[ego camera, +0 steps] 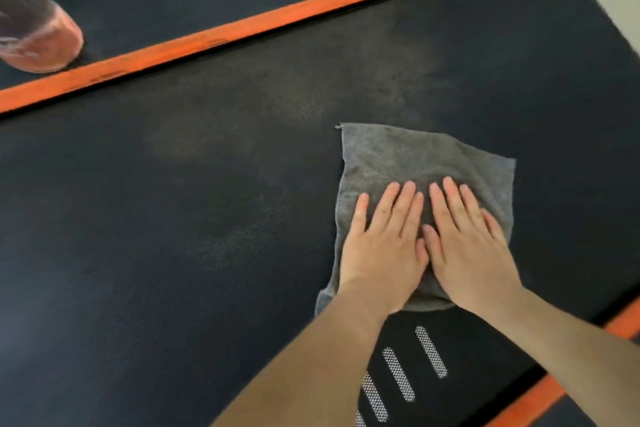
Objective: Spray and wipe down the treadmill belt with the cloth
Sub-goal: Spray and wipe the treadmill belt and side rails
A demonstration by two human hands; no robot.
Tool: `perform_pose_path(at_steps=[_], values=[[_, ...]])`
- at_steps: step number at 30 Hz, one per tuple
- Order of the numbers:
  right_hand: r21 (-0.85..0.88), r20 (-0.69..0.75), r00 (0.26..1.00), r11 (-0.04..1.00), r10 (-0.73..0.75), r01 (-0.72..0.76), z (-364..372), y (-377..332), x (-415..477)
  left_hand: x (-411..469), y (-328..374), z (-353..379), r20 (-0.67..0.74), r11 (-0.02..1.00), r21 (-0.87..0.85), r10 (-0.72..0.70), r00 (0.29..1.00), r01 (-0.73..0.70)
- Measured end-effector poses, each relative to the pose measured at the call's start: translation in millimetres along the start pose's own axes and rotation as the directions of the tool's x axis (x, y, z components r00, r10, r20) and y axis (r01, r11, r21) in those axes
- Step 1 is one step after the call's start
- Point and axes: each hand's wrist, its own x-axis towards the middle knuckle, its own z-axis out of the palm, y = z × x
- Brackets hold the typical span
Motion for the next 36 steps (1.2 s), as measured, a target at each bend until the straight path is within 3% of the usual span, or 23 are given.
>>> perform_pose_path(at_steps=[3,5,9,12,17,20,25,30,33,36], values=[[0.114,0.01,0.983,0.977,0.181,-0.181,4,-38,3,-6,-28,-3,-0.038,0.999,0.016,0.036,0.999,-0.035],[0.163,-0.071,0.985,0.976,0.158,-0.145,3,-89,10,-24,-71,-8,-0.13,0.998,0.06,-0.006,0.991,0.014],[0.251,-0.127,0.983,0.954,-0.133,0.162,-1,-197,29,-88,-166,-12,-0.164,0.947,0.022,-0.314,0.935,0.321],[0.23,-0.131,0.933,0.905,-0.335,0.357,-12,-248,35,-123,-203,-19,-0.183,0.897,-0.025,-0.439,0.88,0.442],[0.097,-0.216,0.847,0.852,-0.487,0.515,-9,-199,53,-95,-175,-21,-0.205,0.852,-0.047,-0.52,0.829,0.522],[0.027,-0.219,0.904,0.924,-0.368,0.382,-12,-120,79,-26,-123,-26,-0.226,0.907,-0.059,-0.42,0.879,0.418],[0.014,-0.137,0.99,0.999,-0.037,0.04,-12,22,85,78,-22,-23,-0.121,0.999,0.022,-0.024,0.992,0.027],[0.128,-0.057,0.978,0.973,0.201,-0.193,-14,-6,71,73,-29,-23,-0.144,0.998,0.057,0.048,0.988,-0.04],[0.14,-0.096,0.995,0.99,-0.013,0.026,-10,-85,51,4,-93,-18,-0.181,0.994,0.077,-0.068,0.981,0.083],[0.153,-0.176,0.934,0.928,-0.311,0.338,-6,-151,53,-55,-157,-19,-0.191,0.956,0.084,-0.262,0.946,0.282]])
